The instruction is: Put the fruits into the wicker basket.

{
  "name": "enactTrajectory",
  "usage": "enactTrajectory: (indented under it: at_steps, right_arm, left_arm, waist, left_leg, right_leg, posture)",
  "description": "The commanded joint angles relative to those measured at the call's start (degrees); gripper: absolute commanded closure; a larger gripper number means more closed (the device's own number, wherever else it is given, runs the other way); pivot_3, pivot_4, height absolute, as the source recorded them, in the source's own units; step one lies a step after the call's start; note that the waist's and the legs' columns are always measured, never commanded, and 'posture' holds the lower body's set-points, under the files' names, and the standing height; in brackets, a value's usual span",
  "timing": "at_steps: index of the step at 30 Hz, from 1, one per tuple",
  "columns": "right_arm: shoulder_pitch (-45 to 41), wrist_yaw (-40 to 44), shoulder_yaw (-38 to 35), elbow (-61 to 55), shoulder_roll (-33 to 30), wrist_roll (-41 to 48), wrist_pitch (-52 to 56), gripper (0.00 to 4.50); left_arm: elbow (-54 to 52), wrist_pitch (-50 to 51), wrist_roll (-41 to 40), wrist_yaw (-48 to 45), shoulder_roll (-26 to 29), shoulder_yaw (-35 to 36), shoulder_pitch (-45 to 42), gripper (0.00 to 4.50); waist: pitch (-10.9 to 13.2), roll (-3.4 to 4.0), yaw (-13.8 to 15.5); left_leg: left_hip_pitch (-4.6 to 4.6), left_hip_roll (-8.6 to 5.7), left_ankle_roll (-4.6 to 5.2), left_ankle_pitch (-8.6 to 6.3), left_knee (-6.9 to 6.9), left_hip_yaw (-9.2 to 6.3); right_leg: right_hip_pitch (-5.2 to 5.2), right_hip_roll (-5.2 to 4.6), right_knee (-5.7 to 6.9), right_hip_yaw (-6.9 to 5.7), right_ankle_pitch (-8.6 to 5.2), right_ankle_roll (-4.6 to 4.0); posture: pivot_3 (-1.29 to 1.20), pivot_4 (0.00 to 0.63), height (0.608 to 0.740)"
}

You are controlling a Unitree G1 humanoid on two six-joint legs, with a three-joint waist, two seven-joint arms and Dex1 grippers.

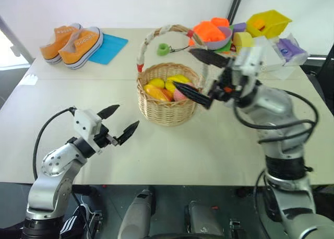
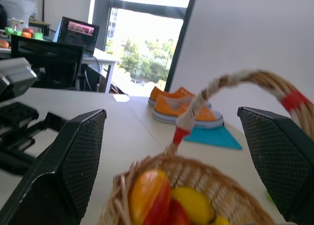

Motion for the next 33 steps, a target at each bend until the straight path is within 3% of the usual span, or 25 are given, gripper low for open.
enactTrajectory:
  at_steps: [1,7,14,17,24,29,33]
  right_arm:
    - [2.1,-4.0,-2.5,1.3,-2.0,-3.9,-1.1,0.03]
    - [-1.5,-13.9,-0.1,10.6,1.5,-12.8,-3.5,0.03]
    - [-5.0,-15.9,1.3,14.8,8.5,-10.2,-0.3,0.03]
    - [-7.0,-19.9,0.2,18.2,10.4,-11.7,0.0,0.83]
    - [-4.7,-19.6,0.7,15.8,10.0,-11.3,-0.6,4.38]
    - [-4.1,-20.8,-4.5,14.6,7.1,-10.0,-0.7,4.46]
    - [-2.6,-20.2,-10.8,15.3,0.9,-8.9,-0.8,4.46]
  left_arm:
    - [-1.1,-1.0,-0.3,-0.6,-0.1,-0.3,-0.4,0.0]
    - [0.1,-1.3,0.1,-1.5,-0.2,-1.6,-2.2,0.0]
    - [-0.3,-0.8,0.0,-1.3,0.2,-1.5,-1.8,0.0]
    - [-1.0,-1.0,0.3,-1.1,0.1,-1.6,-1.2,0.0]
    - [-2.7,-0.5,-0.4,0.0,-0.5,-1.9,-0.1,0.0]
    - [-2.5,-0.1,-1.0,-0.1,-0.7,-2.1,-0.6,0.0]
    - [-1.4,0.3,-1.1,-0.5,-1.8,-4.4,-2.9,0.0]
  waist:
    - [0.0,0.0,-0.2]
    - [0.0,0.02,-0.4]
    - [0.0,0.02,-0.4]
    - [0.0,0.03,-0.3]
    - [0.0,0.03,-0.2]
    - [0.0,0.03,0.0]
    - [0.0,0.03,0.6]
  left_leg:
    - [-0.02,0.0,0.0,0.0,-0.01,0.03]
    - [-0.03,0.0,0.02,0.01,-0.06,0.11]
    - [-0.04,0.02,0.02,0.02,-0.06,0.08]
    - [-0.03,0.01,0.02,0.02,-0.03,0.08]
    - [-0.03,0.0,0.01,0.02,-0.03,0.05]
    - [-0.02,-0.01,0.02,0.02,-0.02,0.05]
    - [-0.06,-0.06,0.02,0.02,0.0,0.05]
  right_leg:
    - [-0.05,-0.03,0.0,0.0,0.0,0.0]
    - [-0.13,0.02,0.02,0.0,0.0,0.0]
    - [-0.08,0.16,0.04,-0.01,0.0,0.01]
    - [-0.06,0.17,0.06,-0.01,0.01,0.01]
    - [-0.07,0.17,0.06,-0.01,0.01,0.01]
    - [-0.05,0.16,0.06,-0.01,0.01,0.01]
    - [-0.05,0.12,0.04,-0.01,0.01,0.01]
  posture:
    - [0.0,0.15,0.74]
    - [0.0,0.15,0.74]
    - [0.0,0.15,0.74]
    - [0.0,0.15,0.74]
    - [0.0,0.15,0.74]
    - [0.0,0.15,0.74]
    - [0.0,0.15,0.74]
